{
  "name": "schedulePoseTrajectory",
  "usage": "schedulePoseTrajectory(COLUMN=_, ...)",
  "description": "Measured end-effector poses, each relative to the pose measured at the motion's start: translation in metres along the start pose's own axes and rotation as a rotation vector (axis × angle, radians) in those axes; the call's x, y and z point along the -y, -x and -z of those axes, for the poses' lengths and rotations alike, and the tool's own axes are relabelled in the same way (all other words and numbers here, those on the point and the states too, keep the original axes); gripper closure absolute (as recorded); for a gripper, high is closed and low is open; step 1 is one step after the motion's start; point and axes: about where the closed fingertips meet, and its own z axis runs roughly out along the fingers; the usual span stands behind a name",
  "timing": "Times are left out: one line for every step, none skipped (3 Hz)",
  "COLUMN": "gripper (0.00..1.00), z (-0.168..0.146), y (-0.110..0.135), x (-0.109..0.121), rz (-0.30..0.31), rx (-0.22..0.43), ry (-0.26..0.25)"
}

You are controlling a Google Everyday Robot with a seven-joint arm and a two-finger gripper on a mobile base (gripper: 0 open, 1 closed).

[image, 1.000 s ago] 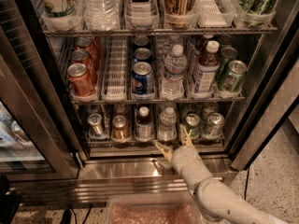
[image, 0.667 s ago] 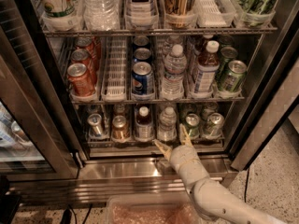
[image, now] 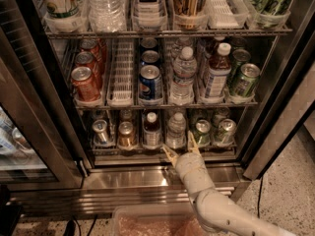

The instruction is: Pick water bottle from bottom shelf of fridge

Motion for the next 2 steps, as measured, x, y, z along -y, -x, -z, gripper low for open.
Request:
schedulePoseTrajectory(gripper=0.32, z=-0.0033, y=-0.0020, x=0.0006, rz=-0.022, rx=-0.002, ry=-0.028)
schedulePoseTrajectory(gripper=0.32, z=-0.0082, y=-0.0027, x=0.0011, rz=-0.049, rx=0.002, ry=-0.050)
